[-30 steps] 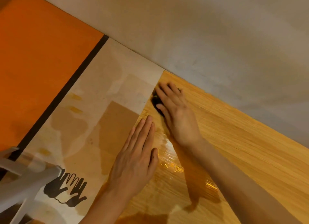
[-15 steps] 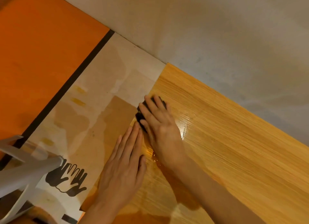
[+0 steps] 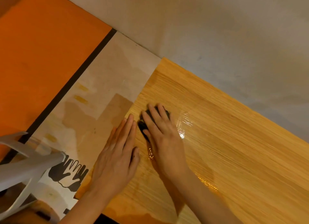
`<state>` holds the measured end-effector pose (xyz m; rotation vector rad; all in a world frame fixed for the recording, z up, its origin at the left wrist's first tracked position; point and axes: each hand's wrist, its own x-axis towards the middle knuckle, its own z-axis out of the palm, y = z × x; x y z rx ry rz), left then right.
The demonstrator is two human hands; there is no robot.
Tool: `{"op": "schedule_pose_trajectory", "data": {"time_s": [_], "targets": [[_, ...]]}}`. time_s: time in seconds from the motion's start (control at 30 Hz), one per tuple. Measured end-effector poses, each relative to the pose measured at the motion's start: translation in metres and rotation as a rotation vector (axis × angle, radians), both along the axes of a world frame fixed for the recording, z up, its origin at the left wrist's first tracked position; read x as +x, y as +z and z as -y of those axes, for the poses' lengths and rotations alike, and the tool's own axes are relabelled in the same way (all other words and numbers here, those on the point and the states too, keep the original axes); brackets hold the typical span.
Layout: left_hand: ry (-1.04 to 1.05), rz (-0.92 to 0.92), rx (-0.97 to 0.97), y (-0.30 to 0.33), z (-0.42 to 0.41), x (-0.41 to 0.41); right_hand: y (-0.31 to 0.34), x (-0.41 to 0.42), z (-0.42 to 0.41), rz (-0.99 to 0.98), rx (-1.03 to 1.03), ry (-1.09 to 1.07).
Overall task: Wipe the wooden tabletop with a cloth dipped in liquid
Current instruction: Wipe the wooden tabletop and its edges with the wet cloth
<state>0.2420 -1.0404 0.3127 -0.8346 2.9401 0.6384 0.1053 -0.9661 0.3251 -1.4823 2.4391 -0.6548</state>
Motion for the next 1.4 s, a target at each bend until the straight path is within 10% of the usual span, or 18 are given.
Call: {"op": "schedule_pose_trajectory", "data": {"time_s": [0.27,0.53,0.73,1.0,1.23,1.4], "targets": [[-0.011,-0.047,-0.006,-0.002,0.0,0.001,-0.009,-0.116,0.034,0.017,-0.034,-0.378],[0.011,-0.085,-0.024,-0.003,-0.001,0.001,-0.004,-0.025,-0.041,-0.023,0.014,0.047],[0.04,-0.099,-0.022,-0.003,-0.001,0.001,-0.014,-0.122,0.02,0.018,-0.048,-0.39],[0.014,-0.084,0.029,-0.007,0.001,0.002,-0.007,-0.031,-0.026,0.03,-0.021,0.07],[0.125,-0.186,0.031,0.0,-0.009,0.021,-0.015,-0.106,0.091,0.063,-0.068,-0.288],[0.158,-0.2,0.028,-0.009,-0.018,0.051,-0.004,-0.041,0.036,-0.015,-0.017,0.379]]}}
